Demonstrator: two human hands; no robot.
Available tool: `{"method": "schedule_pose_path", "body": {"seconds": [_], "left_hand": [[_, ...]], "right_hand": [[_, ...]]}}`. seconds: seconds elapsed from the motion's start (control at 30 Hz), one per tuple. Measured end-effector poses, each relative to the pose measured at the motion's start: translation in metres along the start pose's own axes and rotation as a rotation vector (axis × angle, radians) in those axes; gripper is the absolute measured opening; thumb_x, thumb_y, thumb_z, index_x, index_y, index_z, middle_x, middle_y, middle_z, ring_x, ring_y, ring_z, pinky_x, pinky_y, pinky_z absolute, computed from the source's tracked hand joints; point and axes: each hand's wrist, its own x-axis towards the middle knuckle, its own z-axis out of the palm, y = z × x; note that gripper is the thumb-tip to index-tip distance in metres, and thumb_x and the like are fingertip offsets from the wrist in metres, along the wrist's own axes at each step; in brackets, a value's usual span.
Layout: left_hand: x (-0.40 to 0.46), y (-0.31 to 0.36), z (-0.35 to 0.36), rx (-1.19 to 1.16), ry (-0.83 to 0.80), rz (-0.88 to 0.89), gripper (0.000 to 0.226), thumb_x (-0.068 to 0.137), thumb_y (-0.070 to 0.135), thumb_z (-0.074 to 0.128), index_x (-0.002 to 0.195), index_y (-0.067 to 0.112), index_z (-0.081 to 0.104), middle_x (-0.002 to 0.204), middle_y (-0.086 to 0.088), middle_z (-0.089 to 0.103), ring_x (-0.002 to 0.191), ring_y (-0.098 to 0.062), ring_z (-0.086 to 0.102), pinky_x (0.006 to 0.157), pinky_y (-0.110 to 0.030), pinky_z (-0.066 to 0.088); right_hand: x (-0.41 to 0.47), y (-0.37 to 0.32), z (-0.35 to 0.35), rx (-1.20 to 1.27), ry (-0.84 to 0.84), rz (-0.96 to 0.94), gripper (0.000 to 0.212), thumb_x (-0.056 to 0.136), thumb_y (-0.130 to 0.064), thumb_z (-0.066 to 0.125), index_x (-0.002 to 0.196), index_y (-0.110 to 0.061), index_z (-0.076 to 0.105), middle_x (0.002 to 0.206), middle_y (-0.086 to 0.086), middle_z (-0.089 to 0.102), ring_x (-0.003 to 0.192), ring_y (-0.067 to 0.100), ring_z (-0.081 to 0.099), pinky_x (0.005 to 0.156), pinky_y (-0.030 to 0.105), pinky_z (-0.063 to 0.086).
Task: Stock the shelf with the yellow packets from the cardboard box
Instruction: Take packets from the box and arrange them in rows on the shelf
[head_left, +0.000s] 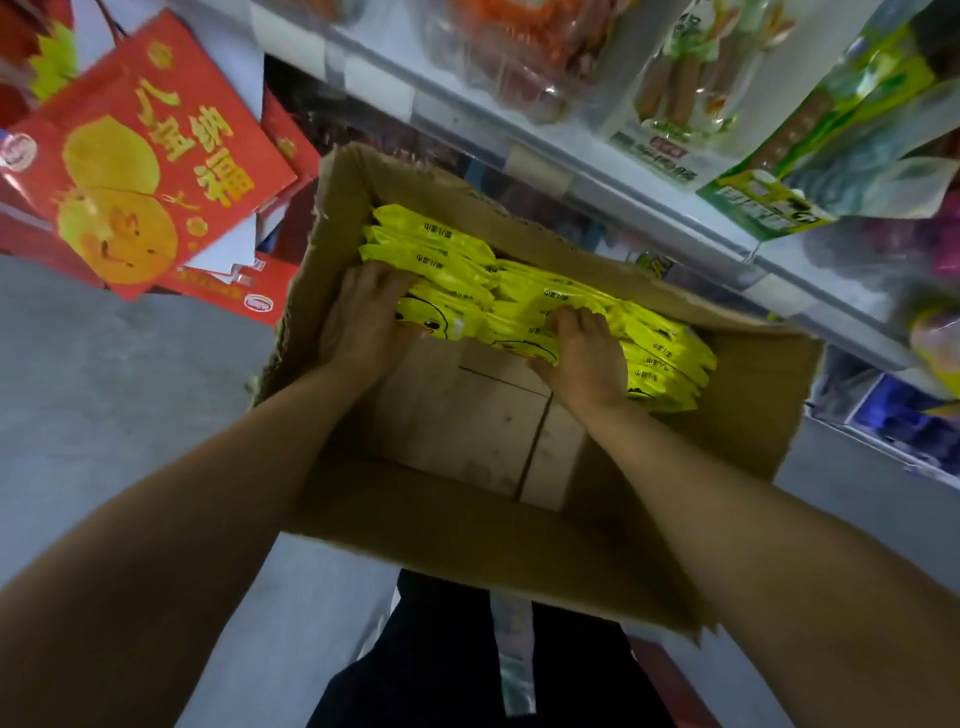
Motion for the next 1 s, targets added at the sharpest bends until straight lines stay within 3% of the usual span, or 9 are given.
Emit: {"method": "schedule_pose_path", "body": {"seconds": [0.17,0.33,0.43,0.5,0.6,0.7,0.8,0.93,1.0], "left_hand": [[0.004,-0.005,0.008,0.059,-0.013,-0.008,0.059,0.074,0.033,0.076,0.128,0.027,0.053,0.135,-0.008,0.041,0.121,-0.035,0.039,0.097,-0.046,0.042],[0.004,-0.002,0.013,0.043,-0.077,-0.059,0.04,0.076,0.033,0.077,0.116,0.031,0.068,0.119,-0.005,0.058,0.116,-0.028,0.043,0.098,-0.034,0.035],[-0.001,-0.002,0.014,-0.095,-0.142,-0.233,0.028,0.073,0.039,0.08,0.095,0.023,0.074,0.101,-0.01,0.059,0.11,-0.031,0.049,0.088,-0.033,0.038],[-0.009,-0.006,0.015,-0.195,-0.176,-0.313,0.023,0.071,0.045,0.08,0.079,0.026,0.07,0.082,-0.002,0.058,0.104,-0.031,0.054,0.082,-0.033,0.041],[-0.025,-0.004,0.011,-0.387,-0.154,-0.385,0.029,0.07,0.042,0.082,0.076,0.018,0.068,0.075,-0.007,0.065,0.085,-0.028,0.063,0.075,-0.038,0.048],[-0.045,0.01,0.003,-0.549,-0.132,-0.383,0.038,0.071,0.04,0.081,0.077,0.007,0.063,0.08,-0.015,0.065,0.074,-0.026,0.062,0.073,-0.045,0.051],[-0.064,0.031,-0.008,-0.696,-0.143,-0.357,0.041,0.068,0.048,0.076,0.078,0.011,0.061,0.08,-0.017,0.066,0.076,-0.029,0.066,0.073,-0.05,0.054],[-0.095,0.086,-0.034,-0.762,-0.095,-0.282,0.026,0.088,0.032,0.069,0.08,0.011,0.057,0.071,-0.002,0.062,0.06,-0.004,0.059,0.057,-0.021,0.048],[-0.113,0.116,-0.041,-0.76,-0.063,-0.249,0.022,0.091,0.036,0.066,0.088,0.014,0.063,0.077,0.008,0.067,0.067,0.0,0.064,0.06,-0.018,0.052]], "right_hand": [[0.006,-0.005,0.008,-0.137,-0.017,-0.01,0.055,0.076,-0.044,0.078,0.117,-0.016,0.056,0.115,0.007,0.061,0.113,0.03,0.052,0.086,0.041,0.045],[0.012,-0.002,0.006,-0.041,-0.086,-0.029,0.03,0.084,-0.039,0.072,0.106,-0.019,0.07,0.109,0.008,0.064,0.113,0.029,0.051,0.087,0.037,0.043],[0.01,-0.004,-0.002,0.142,-0.074,0.011,0.025,0.084,-0.038,0.073,0.092,-0.014,0.072,0.1,0.009,0.062,0.105,0.028,0.052,0.073,0.031,0.037],[0.007,-0.005,-0.01,0.296,-0.079,0.049,0.022,0.085,-0.037,0.072,0.082,-0.016,0.066,0.088,0.005,0.061,0.092,0.026,0.055,0.066,0.029,0.031],[-0.002,0.0,-0.025,0.431,-0.097,0.093,0.028,0.09,-0.037,0.068,0.079,-0.017,0.051,0.067,-0.004,0.048,0.073,0.025,0.05,0.06,0.032,0.025],[-0.014,0.008,-0.044,0.447,-0.068,0.109,0.025,0.095,-0.038,0.061,0.086,-0.018,0.05,0.067,-0.005,0.047,0.076,0.027,0.05,0.06,0.033,0.025],[-0.031,0.021,-0.061,0.447,-0.026,0.129,0.03,0.097,-0.04,0.057,0.097,-0.01,0.058,0.087,0.011,0.063,0.091,0.035,0.058,0.066,0.037,0.035],[-0.063,0.048,-0.088,0.561,0.024,0.141,0.038,0.095,-0.04,0.06,0.103,-0.003,0.063,0.103,0.017,0.068,0.1,0.035,0.061,0.078,0.039,0.045],[-0.086,0.067,-0.102,0.672,0.021,0.16,0.036,0.09,-0.043,0.067,0.098,-0.008,0.068,0.098,0.012,0.071,0.093,0.029,0.064,0.072,0.033,0.044]]}}
